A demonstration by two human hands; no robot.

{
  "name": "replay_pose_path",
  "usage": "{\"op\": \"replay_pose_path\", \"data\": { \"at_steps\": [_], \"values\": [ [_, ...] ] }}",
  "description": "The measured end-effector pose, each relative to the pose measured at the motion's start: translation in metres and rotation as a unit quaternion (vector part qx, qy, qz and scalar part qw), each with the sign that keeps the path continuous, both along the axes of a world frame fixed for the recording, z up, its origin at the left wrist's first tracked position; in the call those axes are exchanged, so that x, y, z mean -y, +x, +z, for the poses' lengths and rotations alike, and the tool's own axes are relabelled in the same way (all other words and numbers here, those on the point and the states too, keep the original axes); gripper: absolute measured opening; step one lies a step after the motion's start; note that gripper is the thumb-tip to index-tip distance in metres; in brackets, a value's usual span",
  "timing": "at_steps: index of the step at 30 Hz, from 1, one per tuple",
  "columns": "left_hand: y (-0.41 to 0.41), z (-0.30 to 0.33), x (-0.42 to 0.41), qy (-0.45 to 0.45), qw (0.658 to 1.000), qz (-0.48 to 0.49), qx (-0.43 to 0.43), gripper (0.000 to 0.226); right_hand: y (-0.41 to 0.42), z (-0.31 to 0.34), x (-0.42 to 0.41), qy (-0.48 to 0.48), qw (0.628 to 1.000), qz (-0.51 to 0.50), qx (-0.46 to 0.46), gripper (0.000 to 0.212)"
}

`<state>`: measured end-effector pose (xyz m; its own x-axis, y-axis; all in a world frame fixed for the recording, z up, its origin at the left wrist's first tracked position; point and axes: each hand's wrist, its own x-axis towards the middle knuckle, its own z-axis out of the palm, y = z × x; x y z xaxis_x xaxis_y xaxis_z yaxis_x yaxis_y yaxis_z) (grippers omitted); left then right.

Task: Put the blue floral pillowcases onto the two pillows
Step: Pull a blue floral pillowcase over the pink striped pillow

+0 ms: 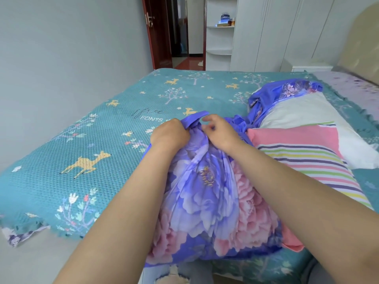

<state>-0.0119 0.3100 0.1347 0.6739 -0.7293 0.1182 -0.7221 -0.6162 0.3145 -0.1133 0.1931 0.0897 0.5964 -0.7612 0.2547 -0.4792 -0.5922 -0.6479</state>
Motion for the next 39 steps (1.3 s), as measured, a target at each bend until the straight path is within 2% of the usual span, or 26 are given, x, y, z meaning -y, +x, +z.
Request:
{"op": "replay_pose_path", "data": {
  "at_steps": [2, 4, 6, 9, 11, 13, 15, 16, 19, 23, 25, 28, 31, 35, 39],
  "values": [
    [0.006, -0.007, 0.001, -0.024, 0.999, 0.002, -0.022, 0.043, -0.018, -0.010, 0.025, -0.027, 0.989, -0.091, -0.115, 0.048],
    [0.011, -0.017, 0.002, -0.061, 0.997, 0.010, -0.042, 0.042, -0.029, -0.015, 0.045, 0.013, 0.963, -0.143, -0.226, 0.066],
    [0.011, -0.023, 0.002, -0.104, 0.992, 0.021, -0.065, 0.046, -0.030, -0.012, 0.053, 0.033, 0.955, -0.153, -0.251, 0.068],
    [0.014, -0.023, -0.004, -0.192, 0.976, 0.030, -0.099, 0.050, -0.033, 0.000, 0.060, -0.012, 0.936, -0.183, -0.300, 0.068],
    [0.025, -0.021, -0.011, -0.264, 0.953, 0.055, -0.134, 0.049, -0.038, 0.008, 0.067, 0.024, 0.917, -0.139, -0.373, 0.079],
    [0.037, -0.021, -0.016, -0.326, 0.928, 0.078, -0.161, 0.047, -0.045, 0.012, 0.074, 0.050, 0.905, -0.078, -0.415, 0.078],
    [0.044, -0.023, -0.015, -0.351, 0.917, 0.089, -0.168, 0.043, -0.049, 0.011, 0.073, 0.032, 0.919, -0.060, -0.388, 0.068],
    [0.045, -0.023, -0.012, -0.358, 0.914, 0.091, -0.169, 0.041, -0.051, 0.012, 0.069, 0.015, 0.932, -0.084, -0.352, 0.061],
    [0.051, -0.019, -0.007, -0.383, 0.904, 0.087, -0.168, 0.040, -0.052, 0.012, 0.070, -0.007, 0.963, -0.196, -0.185, 0.044],
    [0.058, -0.006, -0.004, -0.373, 0.912, 0.091, -0.145, 0.041, -0.049, 0.040, 0.075, 0.127, 0.960, -0.250, 0.013, 0.041],
    [0.062, -0.001, -0.004, -0.361, 0.919, 0.093, -0.129, 0.040, -0.047, 0.048, 0.074, 0.105, 0.964, -0.242, 0.017, 0.038],
    [0.075, -0.001, -0.006, -0.332, 0.933, 0.096, -0.102, 0.037, -0.062, 0.046, 0.079, 0.006, 0.971, -0.236, -0.041, 0.034],
    [0.091, -0.011, -0.009, -0.306, 0.943, 0.094, -0.089, 0.038, -0.099, 0.034, 0.092, -0.048, 0.960, -0.260, -0.098, 0.031],
    [0.105, -0.018, 0.002, -0.281, 0.945, 0.109, -0.123, 0.039, -0.130, 0.029, 0.105, -0.085, 0.952, -0.273, -0.107, 0.029],
    [0.104, -0.035, 0.021, -0.275, 0.941, 0.114, -0.161, 0.040, -0.140, 0.012, 0.107, -0.085, 0.951, -0.279, -0.104, 0.030]
  ]
}}
